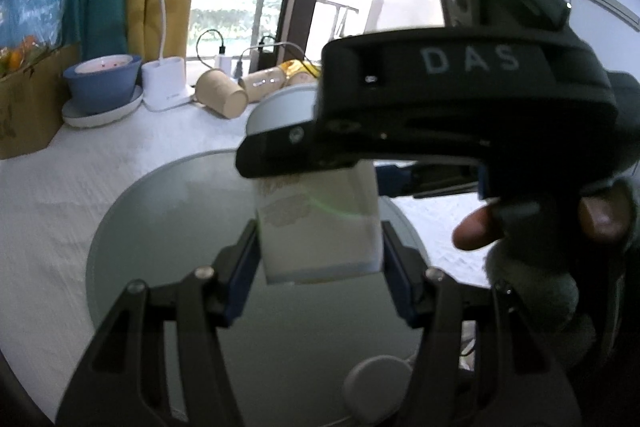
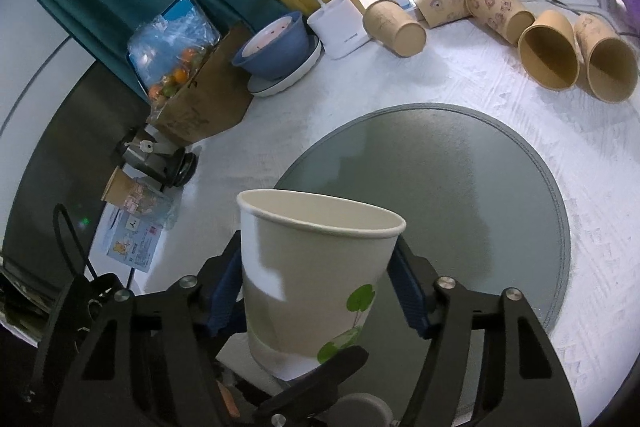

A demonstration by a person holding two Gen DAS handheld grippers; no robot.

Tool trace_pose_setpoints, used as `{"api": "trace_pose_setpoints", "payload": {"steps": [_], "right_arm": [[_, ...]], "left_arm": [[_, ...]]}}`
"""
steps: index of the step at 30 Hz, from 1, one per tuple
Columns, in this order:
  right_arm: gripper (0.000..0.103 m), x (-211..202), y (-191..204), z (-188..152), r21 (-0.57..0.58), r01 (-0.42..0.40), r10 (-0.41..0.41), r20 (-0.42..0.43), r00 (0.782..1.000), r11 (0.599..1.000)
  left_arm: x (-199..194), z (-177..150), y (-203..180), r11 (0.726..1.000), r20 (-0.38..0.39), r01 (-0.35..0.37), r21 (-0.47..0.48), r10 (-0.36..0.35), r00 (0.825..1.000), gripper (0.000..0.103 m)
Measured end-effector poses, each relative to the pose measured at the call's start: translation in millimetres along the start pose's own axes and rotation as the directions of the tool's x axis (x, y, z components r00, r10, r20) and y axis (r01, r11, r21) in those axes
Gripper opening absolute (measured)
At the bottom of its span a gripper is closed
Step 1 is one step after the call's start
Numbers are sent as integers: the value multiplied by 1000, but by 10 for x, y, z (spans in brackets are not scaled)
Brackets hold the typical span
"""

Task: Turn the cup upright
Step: 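Grasp the white cup with the right tool while the left tool releases it, then lower the white cup upright onto the turntable with the right tool and open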

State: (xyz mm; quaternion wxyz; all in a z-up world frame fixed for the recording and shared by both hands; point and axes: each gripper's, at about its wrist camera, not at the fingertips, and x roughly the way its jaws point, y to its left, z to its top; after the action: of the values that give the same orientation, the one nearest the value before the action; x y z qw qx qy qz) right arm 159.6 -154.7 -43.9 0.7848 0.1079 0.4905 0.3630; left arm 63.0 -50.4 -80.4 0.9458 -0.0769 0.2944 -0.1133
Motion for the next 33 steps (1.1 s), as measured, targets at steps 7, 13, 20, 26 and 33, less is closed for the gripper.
{"api": "trace_pose_setpoints", "payload": {"steps": [7,13,20,26,33], "right_arm": [[69,37,-20,5,13,-19,19,-19,1000,1000],[67,32,7,5,-15,-7,7,-4,1000,1000],[66,1,43,45,-51,46,-44,45,998,998],[66,-42,131,130,-96,105,-93,127,988,990],[66,-32,233,139,-171,212,-167,244,955,962]], "left_arm": [[0,-8,18,1000,-2,-8,7,8,1000,59],[-6,16,23,1000,-9,-10,0,10,1000,60],[61,66,87,1000,-79,6,-20,-7,997,80],[-46,37,208,1000,-107,-5,-26,2,994,86],[-165,15,676,985,-94,-111,-134,99,991,86]]}}
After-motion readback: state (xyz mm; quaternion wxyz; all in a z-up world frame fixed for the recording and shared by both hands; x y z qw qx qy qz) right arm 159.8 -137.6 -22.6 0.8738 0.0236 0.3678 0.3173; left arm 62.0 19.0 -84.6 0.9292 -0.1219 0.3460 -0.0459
